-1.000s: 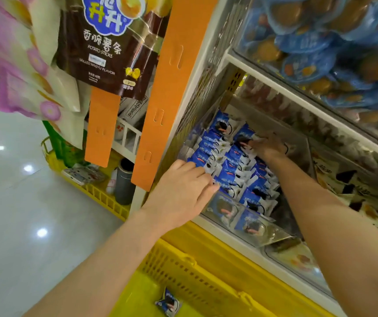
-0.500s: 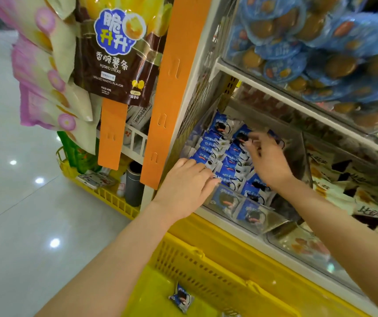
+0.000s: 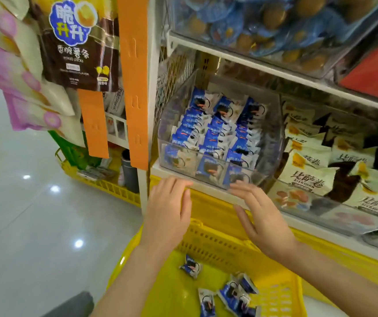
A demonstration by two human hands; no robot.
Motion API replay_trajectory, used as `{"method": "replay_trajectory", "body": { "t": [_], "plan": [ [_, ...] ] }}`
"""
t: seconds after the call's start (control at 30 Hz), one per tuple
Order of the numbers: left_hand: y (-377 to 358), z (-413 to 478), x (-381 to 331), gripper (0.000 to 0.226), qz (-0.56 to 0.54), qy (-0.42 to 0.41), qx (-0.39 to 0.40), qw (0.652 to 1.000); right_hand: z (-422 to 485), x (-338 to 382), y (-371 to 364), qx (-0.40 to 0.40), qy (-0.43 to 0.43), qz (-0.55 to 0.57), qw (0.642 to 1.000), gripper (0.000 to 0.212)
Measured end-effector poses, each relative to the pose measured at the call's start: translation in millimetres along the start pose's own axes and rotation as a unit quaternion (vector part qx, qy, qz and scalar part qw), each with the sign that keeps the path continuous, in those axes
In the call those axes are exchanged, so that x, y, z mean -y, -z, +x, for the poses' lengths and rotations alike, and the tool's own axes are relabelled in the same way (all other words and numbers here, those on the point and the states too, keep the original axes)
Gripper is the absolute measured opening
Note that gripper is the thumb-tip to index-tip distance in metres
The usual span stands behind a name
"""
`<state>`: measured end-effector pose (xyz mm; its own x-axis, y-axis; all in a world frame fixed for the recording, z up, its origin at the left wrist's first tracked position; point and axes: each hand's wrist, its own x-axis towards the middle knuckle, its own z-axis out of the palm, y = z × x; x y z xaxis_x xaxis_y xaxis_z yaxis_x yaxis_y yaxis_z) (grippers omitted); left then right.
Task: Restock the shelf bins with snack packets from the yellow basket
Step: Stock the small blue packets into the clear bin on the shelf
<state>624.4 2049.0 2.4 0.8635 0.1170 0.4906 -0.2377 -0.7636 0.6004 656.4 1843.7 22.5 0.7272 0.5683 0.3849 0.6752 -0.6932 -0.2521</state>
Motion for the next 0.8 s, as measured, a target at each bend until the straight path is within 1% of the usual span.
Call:
{"method": "replay_trajectory", "body": {
  "t": [0.07, 0.13, 0.17, 0.23, 0.27, 0.33, 0.4, 0.43, 0.5, 0.53, 0.6, 0.63, 0.67, 0.7, 0.8],
  "plan": [
    [-6.9, -22.4, 15.5, 0.024, 0.023, 0.036, 0.018, 0.999, -20.2, -1.0, -19.8, 0.020, -0.014, 0.017, 1.000, 0.029],
    [-12.2, -41.8, 37.3, 0.018, 0.059, 0.076, 0.044, 0.994, -43.1, -6.2, -47.9, 0.059, -0.035, 0.013, 0.998, 0.023],
    [-14.2, -50.4, 49.3, 0.018, 0.079, 0.098, 0.062, 0.990, -54.4, -9.5, -63.6, 0.088, -0.051, 0.004, 0.995, 0.023],
    [-17.1, -66.1, 73.1, 0.020, 0.111, 0.153, 0.102, 0.977, -76.4, -17.3, -93.4, 0.175, -0.110, 0.002, 0.978, 0.025],
    [-18.2, -73.6, 84.6, 0.023, 0.124, 0.187, 0.120, 0.967, -88.8, -23.3, -108.6, 0.230, -0.148, 0.006, 0.962, 0.029],
    [-21.1, -88.1, 105.6, 0.029, 0.140, 0.252, 0.148, 0.946, -115.5, -37.4, -138.3, 0.321, -0.236, 0.022, 0.917, 0.036],
    [-24.6, -102.1, 122.3, 0.032, 0.136, 0.291, 0.178, 0.930, -138.8, -46.0, -161.1, 0.380, -0.315, 0.062, 0.868, 0.041],
    [-26.6, -108.7, 128.8, 0.030, 0.127, 0.305, 0.194, 0.924, -149.5, -48.3, -171.2, 0.398, -0.335, 0.075, 0.851, 0.042],
    [-30.4, -119.4, 137.6, 0.028, 0.107, 0.333, 0.215, 0.912, -167.5, -51.9, -192.1, 0.433, -0.353, 0.086, 0.825, 0.044],
    [-32.3, -122.8, 140.1, 0.027, 0.100, 0.343, 0.216, 0.909, -175.1, -52.1, -202.0, 0.455, -0.349, 0.087, 0.815, 0.044],
    [-36.0, -126.5, 142.8, 0.025, 0.093, 0.343, 0.198, 0.914, -184.8, -50.0, -220.6, 0.487, -0.339, 0.097, 0.799, 0.050],
    [-37.6, -126.8, 143.0, 0.024, 0.095, 0.338, 0.187, 0.917, -186.8, -48.1, -228.6, 0.490, -0.349, 0.107, 0.792, 0.054],
    [-38.7, -127.1, 143.4, 0.023, 0.098, 0.335, 0.178, 0.920, -187.1, -47.3, -236.2, 0.486, -0.362, 0.116, 0.787, 0.057],
    [-39.6, -127.6, 143.7, 0.023, 0.098, 0.333, 0.171, 0.922, -187.5, -46.8, -243.4, 0.480, -0.366, 0.118, 0.789, 0.059],
    [-42.5, -127.5, 144.5, 0.025, 0.095, 0.330, 0.159, 0.926, -183.2, -47.5, -258.5, 0.486, -0.341, 0.122, 0.795, 0.061]
  ]
}}
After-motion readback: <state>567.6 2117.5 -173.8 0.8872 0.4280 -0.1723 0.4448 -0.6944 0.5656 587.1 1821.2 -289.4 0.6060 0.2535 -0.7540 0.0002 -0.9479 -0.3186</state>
